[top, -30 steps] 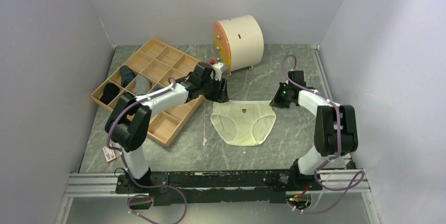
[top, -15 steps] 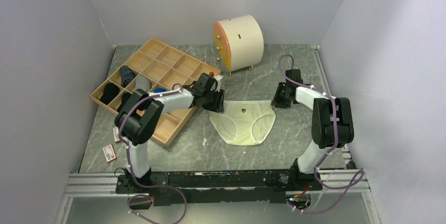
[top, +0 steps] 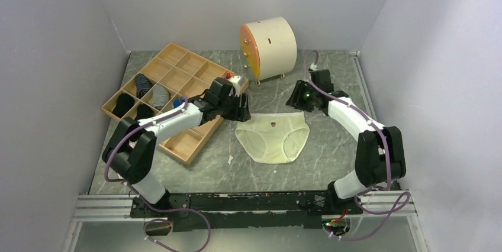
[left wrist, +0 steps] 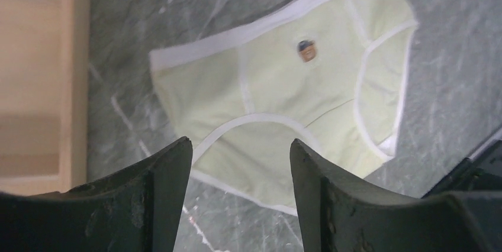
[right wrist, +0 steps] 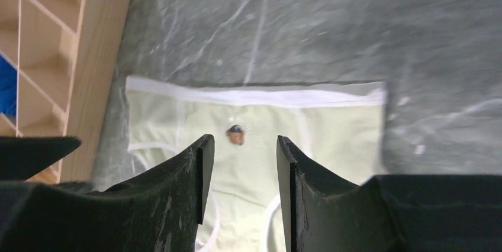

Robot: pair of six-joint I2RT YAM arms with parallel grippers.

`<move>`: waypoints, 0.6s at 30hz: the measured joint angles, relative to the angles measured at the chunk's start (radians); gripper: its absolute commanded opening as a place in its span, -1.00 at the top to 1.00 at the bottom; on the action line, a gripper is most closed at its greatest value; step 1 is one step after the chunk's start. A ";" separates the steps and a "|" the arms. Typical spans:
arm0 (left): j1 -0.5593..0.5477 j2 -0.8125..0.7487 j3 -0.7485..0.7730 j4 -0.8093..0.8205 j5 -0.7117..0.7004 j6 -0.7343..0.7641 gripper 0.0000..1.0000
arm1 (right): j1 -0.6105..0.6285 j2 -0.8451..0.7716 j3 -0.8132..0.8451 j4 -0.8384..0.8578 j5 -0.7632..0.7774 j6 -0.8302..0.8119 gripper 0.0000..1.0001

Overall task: Roll the underwear
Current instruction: Flatten out the underwear at the center of the board, then fold the underwear at the center of the board.

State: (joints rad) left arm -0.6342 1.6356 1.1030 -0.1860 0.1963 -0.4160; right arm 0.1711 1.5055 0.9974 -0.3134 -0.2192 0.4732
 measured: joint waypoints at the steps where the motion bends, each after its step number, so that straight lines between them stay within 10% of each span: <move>1: 0.001 -0.010 -0.017 0.000 -0.019 -0.013 -0.31 | 0.024 0.002 0.000 0.001 0.001 0.010 0.07; 18: 0.022 0.084 -0.138 0.005 -0.142 -0.154 0.10 | 0.237 0.208 0.090 0.079 -0.019 0.153 0.19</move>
State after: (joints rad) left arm -0.6121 1.7195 0.9649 -0.1806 0.0544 -0.5705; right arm 0.4084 1.7130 1.0878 -0.2344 -0.2382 0.6262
